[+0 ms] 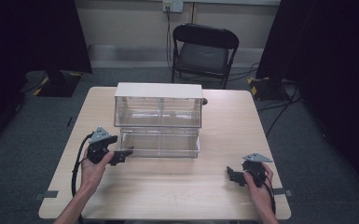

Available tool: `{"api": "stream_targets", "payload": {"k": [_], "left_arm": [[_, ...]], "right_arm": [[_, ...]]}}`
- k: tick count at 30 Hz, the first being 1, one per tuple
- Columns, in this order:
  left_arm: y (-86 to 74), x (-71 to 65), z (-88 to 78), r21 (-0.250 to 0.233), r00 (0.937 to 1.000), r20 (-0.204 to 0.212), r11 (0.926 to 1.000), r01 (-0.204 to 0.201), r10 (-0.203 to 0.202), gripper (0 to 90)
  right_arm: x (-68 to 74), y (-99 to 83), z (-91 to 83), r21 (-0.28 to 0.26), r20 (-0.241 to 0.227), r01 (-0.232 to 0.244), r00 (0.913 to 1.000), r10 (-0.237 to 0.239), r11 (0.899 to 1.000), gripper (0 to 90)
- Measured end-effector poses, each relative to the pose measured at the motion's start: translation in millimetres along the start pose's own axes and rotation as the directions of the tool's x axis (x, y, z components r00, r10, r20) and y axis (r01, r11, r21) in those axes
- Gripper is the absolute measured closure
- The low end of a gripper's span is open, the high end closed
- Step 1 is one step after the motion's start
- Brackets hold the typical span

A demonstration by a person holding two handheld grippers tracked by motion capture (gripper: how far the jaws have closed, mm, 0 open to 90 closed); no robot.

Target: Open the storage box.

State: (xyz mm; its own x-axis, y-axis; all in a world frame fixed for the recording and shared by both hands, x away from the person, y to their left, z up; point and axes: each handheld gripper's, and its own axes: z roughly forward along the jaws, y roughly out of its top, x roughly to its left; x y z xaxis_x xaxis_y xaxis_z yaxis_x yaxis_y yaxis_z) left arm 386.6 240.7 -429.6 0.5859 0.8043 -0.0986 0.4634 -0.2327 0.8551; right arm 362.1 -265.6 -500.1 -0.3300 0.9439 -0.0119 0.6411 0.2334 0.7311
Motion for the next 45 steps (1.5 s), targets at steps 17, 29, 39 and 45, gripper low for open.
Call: {"api": "stream_targets", "payload": {"k": [17, 29, 39, 45], "left_arm": [[5.9, -3.6, 5.9, -0.028, 0.9997, 0.013, 0.9994, 0.021, -0.021, 15.6], [13.3, -5.4, 5.9, -0.038, 0.9996, 0.017, 0.999, 0.024, -0.024, 15.9], [15.3, -5.4, 5.6, -0.032, 0.9996, 0.017, 0.9992, 0.023, -0.023, 15.4], [14.6, -6.2, 5.3, -0.032, 0.9997, 0.008, 0.9992, 0.023, -0.023, 15.9]], "right_arm": [[-0.2, 0.1, 0.1, 0.0, 0.0, 0.002, 1.0, -0.002, 1.0, 10.5], [-0.1, 0.1, 0.1, 0.0, 0.0, 0.001, 1.0, -0.001, 1.0, 10.5], [-0.1, 0.1, 0.1, 0.0, -0.001, 0.002, 1.0, -0.002, 1.0, 10.5], [-0.2, 0.1, 0.1, 0.0, 0.0, 0.002, 1.0, -0.002, 1.0, 10.5]]}}
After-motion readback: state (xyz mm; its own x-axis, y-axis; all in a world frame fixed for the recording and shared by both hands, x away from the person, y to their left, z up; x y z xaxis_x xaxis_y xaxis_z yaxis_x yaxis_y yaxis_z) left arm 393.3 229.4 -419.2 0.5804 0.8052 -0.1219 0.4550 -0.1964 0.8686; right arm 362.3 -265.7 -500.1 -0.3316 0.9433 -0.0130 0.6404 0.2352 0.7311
